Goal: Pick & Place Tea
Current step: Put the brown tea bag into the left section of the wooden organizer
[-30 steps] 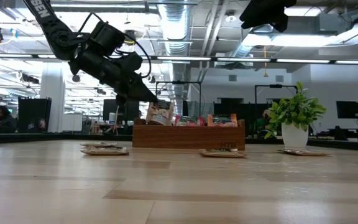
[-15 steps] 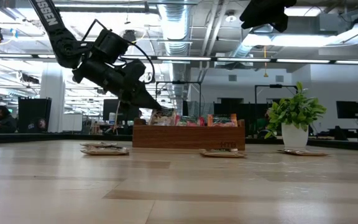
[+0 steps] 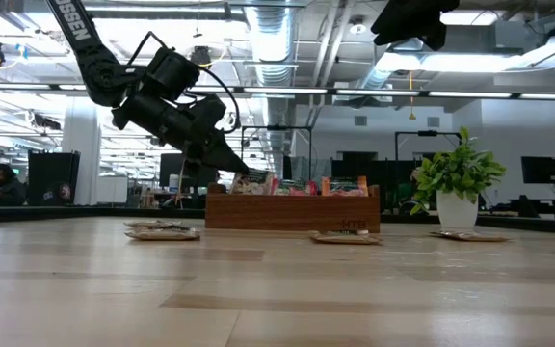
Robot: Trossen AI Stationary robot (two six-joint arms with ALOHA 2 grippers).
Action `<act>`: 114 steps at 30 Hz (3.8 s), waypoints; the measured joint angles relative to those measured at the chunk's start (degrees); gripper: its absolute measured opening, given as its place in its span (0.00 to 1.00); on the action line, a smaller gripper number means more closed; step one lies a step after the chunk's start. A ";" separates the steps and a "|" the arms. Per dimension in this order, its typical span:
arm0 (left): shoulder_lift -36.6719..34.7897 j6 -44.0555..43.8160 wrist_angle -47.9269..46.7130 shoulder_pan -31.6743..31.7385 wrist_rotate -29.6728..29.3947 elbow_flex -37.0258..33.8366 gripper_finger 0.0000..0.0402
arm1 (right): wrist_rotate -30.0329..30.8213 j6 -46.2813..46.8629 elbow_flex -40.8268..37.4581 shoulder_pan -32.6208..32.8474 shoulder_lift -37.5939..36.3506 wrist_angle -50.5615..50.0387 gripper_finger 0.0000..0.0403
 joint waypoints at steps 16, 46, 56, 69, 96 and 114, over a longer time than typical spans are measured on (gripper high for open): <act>0.00 -2.91 -0.32 0.01 -0.06 0.00 0.00 | 0.00 -0.02 0.00 0.00 0.00 0.01 0.24; -9.12 2.57 -4.88 0.01 -5.94 0.04 0.18 | -0.11 -0.12 0.00 0.00 0.00 0.00 0.24; -32.88 -0.21 -45.73 -0.08 -6.52 0.11 0.18 | -0.07 -1.60 0.00 0.00 0.00 0.00 0.24; -33.37 -8.78 -61.42 -0.08 -8.01 0.04 0.18 | -0.04 -4.13 0.00 0.00 0.00 0.00 0.24; -17.77 -2.87 -51.22 -0.10 -4.50 0.04 0.50 | -0.11 -4.13 -0.01 0.11 0.00 0.00 0.24; -17.73 -0.05 -61.28 -0.08 -9.92 5.86 0.54 | -0.13 -4.09 0.00 0.11 0.00 0.02 0.24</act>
